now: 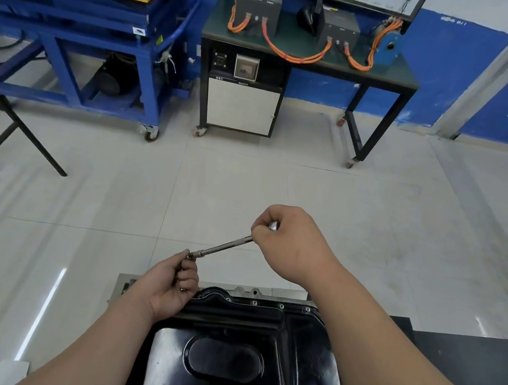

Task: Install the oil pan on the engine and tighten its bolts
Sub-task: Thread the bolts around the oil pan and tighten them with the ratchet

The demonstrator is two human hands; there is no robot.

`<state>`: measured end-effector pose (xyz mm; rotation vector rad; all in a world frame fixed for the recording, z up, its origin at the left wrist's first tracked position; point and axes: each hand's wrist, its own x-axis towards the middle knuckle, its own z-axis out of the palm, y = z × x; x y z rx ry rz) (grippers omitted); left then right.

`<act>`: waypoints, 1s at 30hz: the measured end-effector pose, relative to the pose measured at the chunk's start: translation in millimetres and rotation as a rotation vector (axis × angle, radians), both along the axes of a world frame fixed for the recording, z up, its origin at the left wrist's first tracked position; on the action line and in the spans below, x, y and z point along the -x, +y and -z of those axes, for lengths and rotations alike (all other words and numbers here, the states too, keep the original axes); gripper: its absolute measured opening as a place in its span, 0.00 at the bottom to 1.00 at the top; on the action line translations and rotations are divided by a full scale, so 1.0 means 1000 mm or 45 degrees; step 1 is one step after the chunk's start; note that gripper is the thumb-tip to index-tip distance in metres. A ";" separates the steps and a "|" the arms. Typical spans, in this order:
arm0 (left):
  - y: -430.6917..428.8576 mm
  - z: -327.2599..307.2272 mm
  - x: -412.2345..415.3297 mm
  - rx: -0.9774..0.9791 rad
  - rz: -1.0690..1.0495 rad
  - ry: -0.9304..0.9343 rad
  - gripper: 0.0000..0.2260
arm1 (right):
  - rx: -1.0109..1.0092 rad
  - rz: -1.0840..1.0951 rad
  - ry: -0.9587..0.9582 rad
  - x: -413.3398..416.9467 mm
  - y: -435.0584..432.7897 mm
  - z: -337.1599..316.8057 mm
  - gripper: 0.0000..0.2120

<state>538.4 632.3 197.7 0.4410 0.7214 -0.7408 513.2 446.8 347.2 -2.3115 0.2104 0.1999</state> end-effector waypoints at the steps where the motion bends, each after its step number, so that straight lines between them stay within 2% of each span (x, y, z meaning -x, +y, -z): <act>1: 0.002 0.000 0.000 -0.002 0.026 -0.004 0.10 | -0.002 -0.016 0.006 0.000 -0.001 0.000 0.07; 3: 0.007 -0.002 -0.002 -0.024 0.123 -0.022 0.07 | 0.013 -0.074 0.023 -0.001 -0.005 -0.004 0.07; 7: 0.015 -0.007 -0.008 -0.153 0.401 -0.066 0.09 | 0.042 -0.143 0.029 -0.011 -0.011 -0.012 0.06; 11: 0.016 -0.010 -0.012 -0.165 0.484 -0.101 0.08 | -0.014 -0.075 0.096 -0.024 -0.018 -0.015 0.06; 14: 0.007 -0.009 -0.015 -0.189 0.351 -0.111 0.08 | -0.095 0.043 0.175 -0.030 -0.024 -0.013 0.06; 17: -0.006 -0.004 -0.024 -0.167 0.047 0.004 0.09 | -0.180 0.109 0.176 -0.028 -0.015 -0.004 0.06; 19: -0.013 0.002 -0.029 -0.187 0.011 0.072 0.11 | -0.132 0.092 0.130 -0.025 -0.005 0.002 0.06; 21: -0.014 0.010 -0.029 -0.349 0.219 0.038 0.11 | -0.016 0.000 0.096 -0.023 0.004 0.008 0.05; 26: -0.005 0.021 -0.038 -0.973 1.223 -0.228 0.15 | 0.174 -0.202 0.159 -0.026 0.017 0.017 0.04; 30: -0.010 0.017 -0.048 -1.250 1.911 -0.434 0.18 | 0.245 -0.254 0.217 -0.029 0.026 0.030 0.03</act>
